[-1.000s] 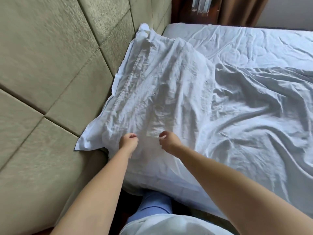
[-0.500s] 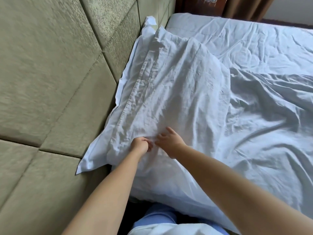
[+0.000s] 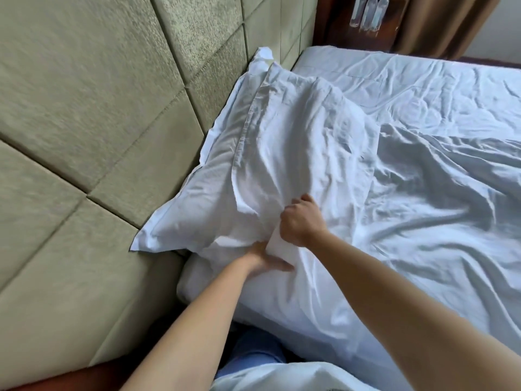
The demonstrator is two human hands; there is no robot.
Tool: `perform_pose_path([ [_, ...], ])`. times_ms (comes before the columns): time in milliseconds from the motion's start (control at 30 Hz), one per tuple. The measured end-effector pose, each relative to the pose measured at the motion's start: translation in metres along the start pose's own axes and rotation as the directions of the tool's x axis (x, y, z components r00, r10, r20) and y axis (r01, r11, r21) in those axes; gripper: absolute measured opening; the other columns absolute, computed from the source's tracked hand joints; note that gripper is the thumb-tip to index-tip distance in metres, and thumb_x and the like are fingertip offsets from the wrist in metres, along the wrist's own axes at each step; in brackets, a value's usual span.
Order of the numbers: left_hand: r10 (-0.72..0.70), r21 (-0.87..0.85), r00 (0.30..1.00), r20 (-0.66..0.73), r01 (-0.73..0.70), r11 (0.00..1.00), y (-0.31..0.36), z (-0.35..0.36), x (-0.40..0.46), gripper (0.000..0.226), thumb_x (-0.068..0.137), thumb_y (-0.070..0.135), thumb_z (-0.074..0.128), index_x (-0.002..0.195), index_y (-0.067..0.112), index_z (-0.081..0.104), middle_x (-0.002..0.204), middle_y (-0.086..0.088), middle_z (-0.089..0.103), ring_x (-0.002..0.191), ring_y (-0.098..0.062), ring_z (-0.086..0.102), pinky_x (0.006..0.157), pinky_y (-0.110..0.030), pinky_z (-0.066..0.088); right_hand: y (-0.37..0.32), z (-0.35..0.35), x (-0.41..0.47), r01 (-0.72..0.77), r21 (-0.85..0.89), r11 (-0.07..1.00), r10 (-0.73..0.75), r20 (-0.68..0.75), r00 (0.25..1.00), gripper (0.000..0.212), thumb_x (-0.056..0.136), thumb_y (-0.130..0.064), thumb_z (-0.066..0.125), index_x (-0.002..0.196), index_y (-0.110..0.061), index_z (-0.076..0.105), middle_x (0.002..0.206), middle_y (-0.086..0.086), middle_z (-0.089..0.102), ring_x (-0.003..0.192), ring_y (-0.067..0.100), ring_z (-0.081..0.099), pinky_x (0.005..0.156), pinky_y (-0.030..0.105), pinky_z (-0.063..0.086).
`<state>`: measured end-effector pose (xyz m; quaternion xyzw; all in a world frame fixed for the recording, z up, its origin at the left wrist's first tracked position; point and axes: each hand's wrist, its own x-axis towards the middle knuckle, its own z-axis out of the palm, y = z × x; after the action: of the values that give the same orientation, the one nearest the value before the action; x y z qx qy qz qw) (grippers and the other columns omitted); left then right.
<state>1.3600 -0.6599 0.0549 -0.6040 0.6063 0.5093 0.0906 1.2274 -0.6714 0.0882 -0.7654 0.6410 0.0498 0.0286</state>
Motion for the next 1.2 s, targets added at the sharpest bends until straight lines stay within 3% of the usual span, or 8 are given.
perform_pose_path([
  [100, 0.029, -0.010, 0.993, -0.113, -0.030, 1.000, 0.019, 0.008, -0.020, 0.099, 0.058, 0.040, 0.087, 0.137, 0.013, 0.036, 0.135, -0.002, 0.045, 0.124, -0.022, 0.044, 0.095, -0.031, 0.042, 0.019, -0.009, -0.020, -0.009, 0.112, 0.994, 0.032, -0.196, 0.980, 0.018, 0.052, -0.019, 0.049, 0.043, -0.013, 0.064, 0.049, -0.004, 0.057, 0.063, 0.022, 0.058, 0.070, 0.029, 0.021],
  [267, -0.033, -0.117, 0.993, 0.114, 0.046, 0.992, 0.051, 0.020, -0.063, 0.067, 0.073, 0.019, 0.078, 0.130, 0.018, 0.043, 0.116, -0.003, 0.054, 0.104, -0.024, 0.051, 0.076, -0.036, 0.045, 0.047, -0.031, -0.045, -0.131, 0.187, 0.974, 0.147, -0.075, 0.986, 0.042, 0.083, -0.027, 0.034, 0.089, -0.013, 0.073, 0.102, -0.001, 0.069, 0.111, 0.017, 0.049, 0.098, 0.027, 0.024],
  [367, -0.093, -0.085, 0.959, 0.267, 0.119, 0.989, 0.059, 0.032, -0.079, 0.084, 0.050, 0.021, 0.076, 0.129, 0.019, 0.049, 0.122, -0.018, 0.059, 0.103, -0.039, 0.057, 0.074, -0.053, 0.050, 0.051, -0.027, -0.058, -0.289, 0.234, 0.928, 0.291, 0.026, 0.956, 0.055, 0.093, -0.047, 0.031, 0.103, -0.010, 0.071, 0.116, 0.003, 0.064, 0.123, 0.020, 0.041, 0.106, 0.034, 0.023],
  [467, -0.142, -0.059, 0.925, 0.352, 0.173, 0.983, 0.045, 0.047, -0.062, 0.094, 0.036, 0.024, 0.074, 0.127, 0.019, 0.051, 0.128, -0.020, 0.057, 0.111, -0.041, 0.058, 0.090, -0.060, 0.045, 0.044, -0.016, -0.064, -0.467, 0.250, 0.848, 0.431, 0.188, 0.883, 0.070, 0.084, -0.066, 0.045, 0.130, -0.014, 0.054, 0.141, 0.006, 0.040, 0.136, 0.026, 0.024, 0.110, 0.051, 0.020],
  [633, -0.117, -0.109, 0.931, 0.346, 0.164, 0.980, 0.040, 0.041, -0.081, 0.060, 0.065, 0.004, 0.069, 0.118, 0.022, 0.049, 0.122, -0.012, 0.059, 0.109, -0.035, 0.057, 0.088, -0.052, 0.049, 0.026, -0.003, -0.058, -0.613, 0.244, 0.751, 0.537, 0.313, 0.783, 0.089, 0.077, -0.032, 0.071, 0.146, -0.028, 0.015, 0.156, 0.015, -0.015, 0.145, 0.032, -0.001, 0.105, 0.060, 0.024],
  [833, -0.052, -0.190, 0.893, 0.447, 0.151, 0.970, 0.020, 0.021, -0.069, 0.065, 0.070, -0.020, 0.061, 0.123, 0.018, 0.058, 0.116, -0.011, 0.064, 0.112, -0.036, 0.058, 0.090, -0.052, 0.051, 0.012, 0.007, -0.038, -0.647, 0.132, 0.751, 0.584, 0.325, 0.744, 0.057, 0.087, -0.016, 0.057, 0.138, -0.027, 0.033, 0.146, 0.016, 0.021, 0.131, 0.032, 0.028, 0.092, 0.049, 0.037],
  [967, -0.020, -0.213, 0.894, 0.448, 0.129, 0.969, 0.019, 0.010, -0.065, 0.054, 0.072, -0.021, 0.058, 0.109, 0.018, 0.061, 0.101, -0.007, 0.066, 0.103, -0.033, 0.060, 0.084, -0.047, 0.052, 0.017, 0.005, -0.028, -0.639, 0.279, 0.717, 0.590, 0.246, 0.769, 0.046, 0.089, -0.007, 0.055, 0.131, -0.019, 0.043, 0.129, 0.014, 0.040, 0.118, 0.033, 0.044, 0.087, 0.040, 0.046],
  [1200, -0.038, -0.335, 0.994, 0.102, 0.070, 0.939, 0.008, -0.004, -0.044, 0.072, 0.045, -0.001, 0.055, 0.116, 0.008, 0.060, 0.112, -0.014, 0.061, 0.107, -0.032, 0.054, 0.093, -0.038, 0.049, 0.008, -0.026, -0.002, -0.485, 0.472, 0.736, 0.580, -0.070, 0.812, 0.048, 0.081, 0.002, 0.052, 0.125, -0.017, 0.045, 0.121, 0.013, 0.044, 0.106, 0.034, 0.050, 0.074, 0.039, 0.048],
])
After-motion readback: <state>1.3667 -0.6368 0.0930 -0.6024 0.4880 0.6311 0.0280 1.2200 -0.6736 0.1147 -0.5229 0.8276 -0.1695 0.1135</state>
